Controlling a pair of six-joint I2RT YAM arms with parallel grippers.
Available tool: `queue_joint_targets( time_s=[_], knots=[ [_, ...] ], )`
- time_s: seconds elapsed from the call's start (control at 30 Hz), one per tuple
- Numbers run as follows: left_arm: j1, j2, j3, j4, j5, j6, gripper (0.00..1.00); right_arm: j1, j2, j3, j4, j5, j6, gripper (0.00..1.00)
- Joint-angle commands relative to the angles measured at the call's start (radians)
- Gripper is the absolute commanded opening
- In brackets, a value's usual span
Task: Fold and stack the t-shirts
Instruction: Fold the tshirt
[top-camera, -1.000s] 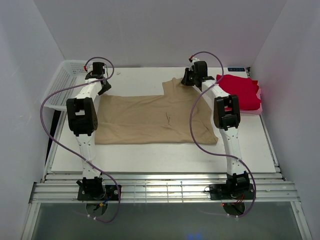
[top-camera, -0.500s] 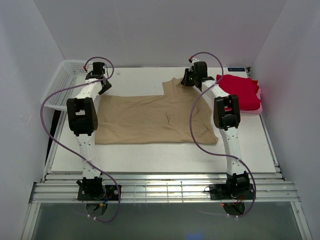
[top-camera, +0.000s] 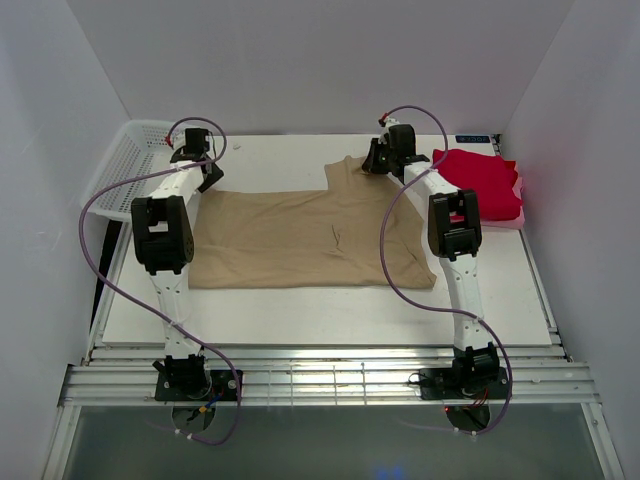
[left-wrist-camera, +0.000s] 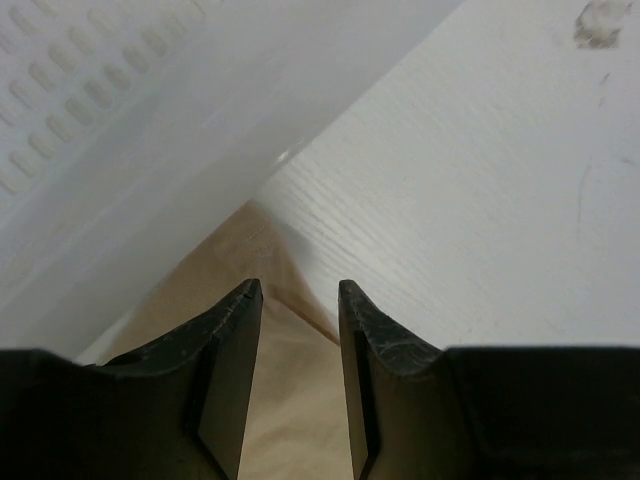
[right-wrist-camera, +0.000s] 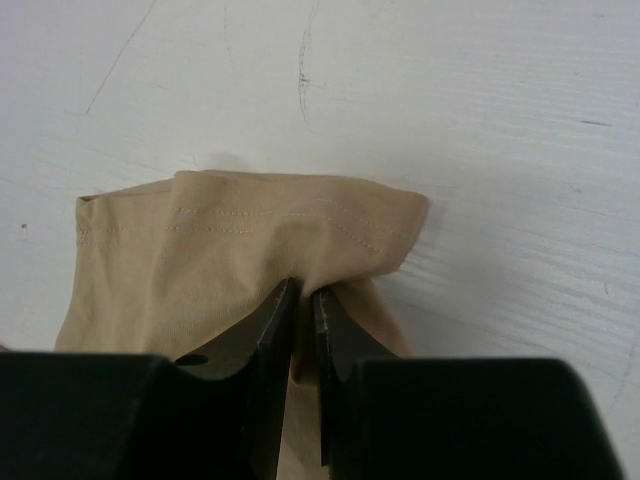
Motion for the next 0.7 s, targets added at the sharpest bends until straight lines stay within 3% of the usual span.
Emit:
queue_joint_targets(
  time_s=[0.0,0.27,0.67],
  knots=[
    [0.047,0.036,-0.057,-0.137,-0.012,-0.024,0.48,-0.003,-0.053,-0.029,-0.004,-0.013,0.008,0.19],
    [-0.050,-0.017,-0.079,-0.082,-0.045,0.028,0.48,-0.003,-0.064,-0.058,0.002,-0.027,0.015,0.19],
    [-0.038,0.014,-0.030,-0.097,-0.111,0.041,0.48,-0.003,-0.093,-0.092,-0.012,-0.037,-0.012,0.19]
  ],
)
